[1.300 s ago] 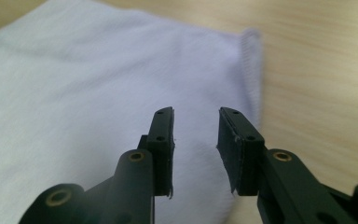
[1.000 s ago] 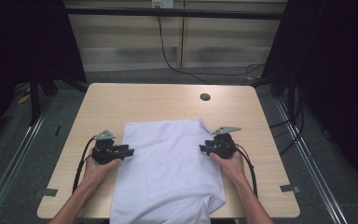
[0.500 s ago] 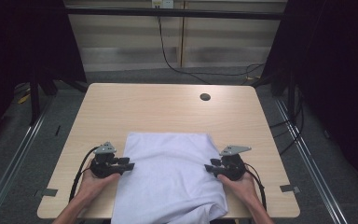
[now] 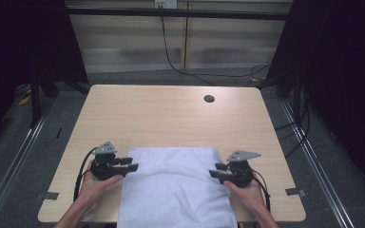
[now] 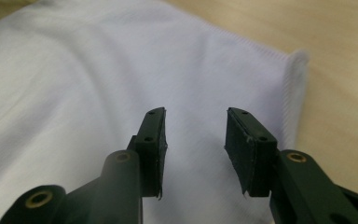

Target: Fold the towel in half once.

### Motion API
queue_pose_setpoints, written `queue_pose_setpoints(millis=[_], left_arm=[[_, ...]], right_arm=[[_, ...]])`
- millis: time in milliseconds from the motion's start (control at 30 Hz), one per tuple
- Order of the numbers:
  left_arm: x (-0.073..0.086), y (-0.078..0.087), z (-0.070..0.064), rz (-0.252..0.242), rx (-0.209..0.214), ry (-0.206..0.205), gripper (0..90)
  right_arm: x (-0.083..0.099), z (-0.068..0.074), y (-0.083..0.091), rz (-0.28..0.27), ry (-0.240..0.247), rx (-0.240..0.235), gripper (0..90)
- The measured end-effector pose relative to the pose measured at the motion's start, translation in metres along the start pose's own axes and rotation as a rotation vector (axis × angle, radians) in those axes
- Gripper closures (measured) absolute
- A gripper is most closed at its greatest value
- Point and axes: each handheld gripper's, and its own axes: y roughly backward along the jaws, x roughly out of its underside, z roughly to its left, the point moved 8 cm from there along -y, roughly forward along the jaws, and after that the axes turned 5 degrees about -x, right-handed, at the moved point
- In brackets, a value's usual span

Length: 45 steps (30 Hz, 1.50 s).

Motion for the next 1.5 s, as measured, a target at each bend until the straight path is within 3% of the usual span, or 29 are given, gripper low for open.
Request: queue_pose_setpoints(millis=[33,67,100,133,167,233,267,300,333,367,433,533,567,667,800,900,933,967,1000,1033,1100,1133,1200,1333,1367,1400,1433,1467,1500], left_arm=[[0.0,0.0,0.0,0.0,0.0,0.0,56.7],[-0.002,-0.003,0.002,0.009,-0.025,-0.028,56.7],[-0.004,-0.007,0.005,0.012,-0.034,-0.027,56.6],[-0.006,-0.01,0.007,0.006,-0.025,-0.019,56.6],[-0.007,-0.015,0.015,0.011,-0.06,-0.024,56.2],[-0.007,-0.016,0.017,0.008,-0.051,-0.02,56.1],[-0.004,-0.017,0.023,0.027,-0.086,-0.031,55.8],[-0.004,-0.017,0.023,0.027,-0.086,-0.031,55.6],[-0.002,-0.017,0.026,0.026,-0.084,-0.017,54.9],[0.0,-0.017,0.033,0.032,-0.11,-0.017,54.9],[-0.001,-0.015,0.037,0.02,-0.117,-0.004,53.7],[0.0,-0.015,0.04,0.003,-0.103,0.022,52.1],[0.002,-0.018,0.044,0.025,-0.131,0.009,50.6],[0.006,-0.022,0.044,0.041,-0.135,-0.001,50.0],[0.007,-0.024,0.035,0.055,-0.124,-0.062,49.2],[0.008,-0.025,0.03,0.065,-0.12,-0.095,51.5],[0.009,-0.026,0.028,0.074,-0.122,-0.122,52.7],[0.009,-0.027,0.023,0.082,-0.106,-0.146,54.1],[0.009,-0.027,0.023,0.084,-0.12,-0.167,58.2],[0.009,-0.027,0.021,0.083,-0.112,-0.167,64.0],[0.01,-0.027,0.021,0.087,-0.105,-0.165,78.9],[0.011,-0.027,0.02,0.082,-0.073,-0.143,84.4],[0.011,-0.026,0.019,0.079,-0.071,-0.143,86.3],[0.007,-0.02,0.02,0.043,-0.028,-0.091,86.8],[0.001,-0.012,0.018,-0.002,0.003,-0.057,86.9],[0.001,-0.012,0.018,-0.002,0.003,-0.057,86.9],[-0.003,-0.008,0.019,-0.026,0.007,-0.044,86.9],[-0.013,0.002,0.019,-0.08,0.021,-0.018,86.9],[-0.017,0.006,0.019,-0.097,0.033,-0.004,86.9]], right_arm=[[-0.005,-0.006,-0.004,0.001,-0.005,0.009,58.3],[-0.005,-0.006,-0.004,0.001,-0.005,0.009,58.3],[-0.011,-0.018,-0.014,0.027,0.012,0.032,58.1],[-0.011,-0.018,-0.014,0.027,0.012,0.032,58.1],[-0.016,-0.027,-0.021,0.03,0.002,0.047,57.4],[-0.023,-0.038,-0.022,0.004,0.01,0.087,56.9],[-0.025,-0.042,-0.023,-0.011,-0.005,0.08,56.8],[-0.025,-0.042,-0.023,-0.011,-0.005,0.08,56.8],[-0.023,-0.052,-0.024,0.011,-0.017,0.12,55.2],[-0.021,-0.054,-0.026,0.013,-0.03,0.114,54.7],[-0.017,-0.057,-0.028,0.042,-0.009,0.155,54.3],[-0.016,-0.056,-0.028,0.03,-0.009,0.147,51.7],[-0.015,-0.055,-0.028,0.022,-0.01,0.154,51.5],[-0.015,-0.055,-0.028,0.016,-0.004,0.158,51.4],[-0.012,-0.049,-0.026,0.035,0.006,0.159,52.6],[-0.012,-0.046,-0.026,0.04,0.004,0.153,57.7],[-0.011,-0.043,-0.025,0.039,0.008,0.135,68.6],[-0.011,-0.041,-0.025,0.037,0.009,0.127,72.4],[-0.011,-0.04,-0.025,0.036,0.013,0.117,77.7],[-0.01,-0.038,-0.025,0.034,0.012,0.102,83.6],[-0.009,-0.035,-0.025,0.029,-0.002,0.084,86.3],[-0.009,-0.034,-0.025,0.03,-0.007,0.072,87.1],[-0.009,-0.034,-0.025,0.022,-0.015,0.053,87.4],[-0.018,-0.032,-0.016,-0.033,-0.046,0.018,87.5],[-0.022,-0.031,-0.012,-0.058,-0.053,0.012,87.6],[-0.027,-0.031,-0.007,-0.083,-0.054,0.01,87.6],[-0.027,-0.031,-0.007,-0.083,-0.054,0.01,87.6],[-0.036,-0.031,0.002,-0.125,-0.062,-0.004,87.7],[-0.04,-0.031,0.005,-0.143,-0.072,-0.015,87.7]])
